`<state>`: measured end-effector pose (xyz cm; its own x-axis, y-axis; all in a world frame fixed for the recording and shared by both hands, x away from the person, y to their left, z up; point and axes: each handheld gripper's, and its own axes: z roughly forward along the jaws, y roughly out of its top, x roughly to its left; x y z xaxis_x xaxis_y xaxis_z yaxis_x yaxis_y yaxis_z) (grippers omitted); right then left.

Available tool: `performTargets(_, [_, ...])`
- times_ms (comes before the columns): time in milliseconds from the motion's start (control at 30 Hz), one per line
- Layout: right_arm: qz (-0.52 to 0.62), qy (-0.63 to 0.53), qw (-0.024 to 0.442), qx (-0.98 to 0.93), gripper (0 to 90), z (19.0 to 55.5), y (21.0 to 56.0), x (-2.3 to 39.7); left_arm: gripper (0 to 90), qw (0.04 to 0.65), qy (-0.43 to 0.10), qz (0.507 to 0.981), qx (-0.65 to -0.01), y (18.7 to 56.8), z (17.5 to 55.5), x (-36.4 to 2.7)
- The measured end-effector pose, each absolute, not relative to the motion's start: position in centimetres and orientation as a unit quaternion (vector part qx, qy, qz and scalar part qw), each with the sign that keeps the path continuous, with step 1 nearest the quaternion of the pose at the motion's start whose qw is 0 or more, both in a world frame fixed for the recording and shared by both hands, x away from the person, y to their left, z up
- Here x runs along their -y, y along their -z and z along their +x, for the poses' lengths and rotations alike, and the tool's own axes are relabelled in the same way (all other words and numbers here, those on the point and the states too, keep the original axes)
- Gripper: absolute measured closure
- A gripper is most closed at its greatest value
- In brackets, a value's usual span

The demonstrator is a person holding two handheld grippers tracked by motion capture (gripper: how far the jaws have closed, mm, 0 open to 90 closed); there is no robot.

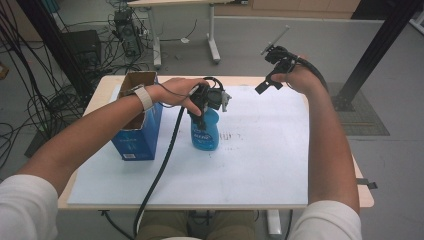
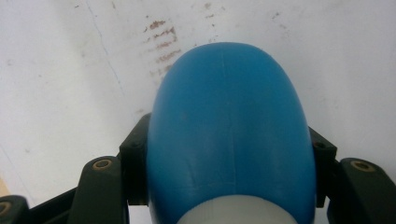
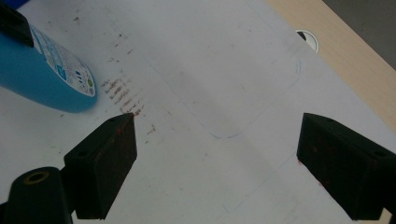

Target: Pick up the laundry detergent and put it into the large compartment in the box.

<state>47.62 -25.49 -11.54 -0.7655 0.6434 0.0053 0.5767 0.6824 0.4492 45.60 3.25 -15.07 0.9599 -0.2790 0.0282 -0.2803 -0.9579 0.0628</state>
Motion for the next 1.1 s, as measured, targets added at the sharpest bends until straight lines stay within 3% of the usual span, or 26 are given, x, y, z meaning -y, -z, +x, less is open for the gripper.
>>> performTargets(333, [0.335, -0.219, 0.079, -0.913, 12.2, 47.3, 11.4, 25.6, 38.2, 0.037, -0.008, 0.993, 0.110, 14.0, 45.6, -3.7])
performTargets(1100, [0.331, -0.221, 0.088, -0.913, 12.2, 46.2, 10.6, 25.2, 38.2, 0.022, -0.032, 0.996, -0.080, 5.7, 43.4, -5.7])
